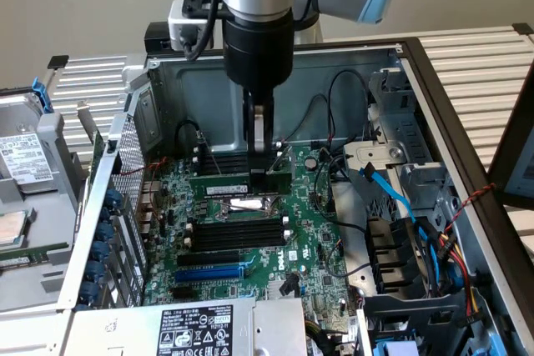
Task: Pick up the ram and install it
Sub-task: 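Insert the ram into the slot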
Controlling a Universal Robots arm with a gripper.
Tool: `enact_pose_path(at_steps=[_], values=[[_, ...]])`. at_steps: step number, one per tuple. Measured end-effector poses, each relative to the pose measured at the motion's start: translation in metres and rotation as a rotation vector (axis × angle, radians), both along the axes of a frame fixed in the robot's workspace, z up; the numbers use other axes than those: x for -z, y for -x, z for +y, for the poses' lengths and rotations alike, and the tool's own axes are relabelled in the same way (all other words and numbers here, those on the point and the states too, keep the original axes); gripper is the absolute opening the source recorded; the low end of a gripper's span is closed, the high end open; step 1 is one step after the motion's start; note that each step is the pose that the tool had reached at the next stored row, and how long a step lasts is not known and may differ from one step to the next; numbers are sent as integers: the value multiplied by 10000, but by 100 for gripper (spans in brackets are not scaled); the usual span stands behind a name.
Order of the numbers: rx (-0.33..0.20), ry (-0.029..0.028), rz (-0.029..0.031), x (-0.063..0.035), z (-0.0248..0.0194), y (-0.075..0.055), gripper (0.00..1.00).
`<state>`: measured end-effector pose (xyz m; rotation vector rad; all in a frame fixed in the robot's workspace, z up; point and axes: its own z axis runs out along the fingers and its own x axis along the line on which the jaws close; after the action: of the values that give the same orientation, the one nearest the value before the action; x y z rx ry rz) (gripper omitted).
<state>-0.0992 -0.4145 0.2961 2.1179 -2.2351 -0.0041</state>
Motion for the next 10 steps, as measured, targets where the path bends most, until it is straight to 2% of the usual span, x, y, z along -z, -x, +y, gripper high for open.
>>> enact_pose_path(at_steps=[3,4,7,10], values=[[-7,1,0,83,0,57,12],[-12,1,0,177,0,123,12],[-46,-3,-1,506,12,57,12],[-87,-18,0,560,20,66,12]])
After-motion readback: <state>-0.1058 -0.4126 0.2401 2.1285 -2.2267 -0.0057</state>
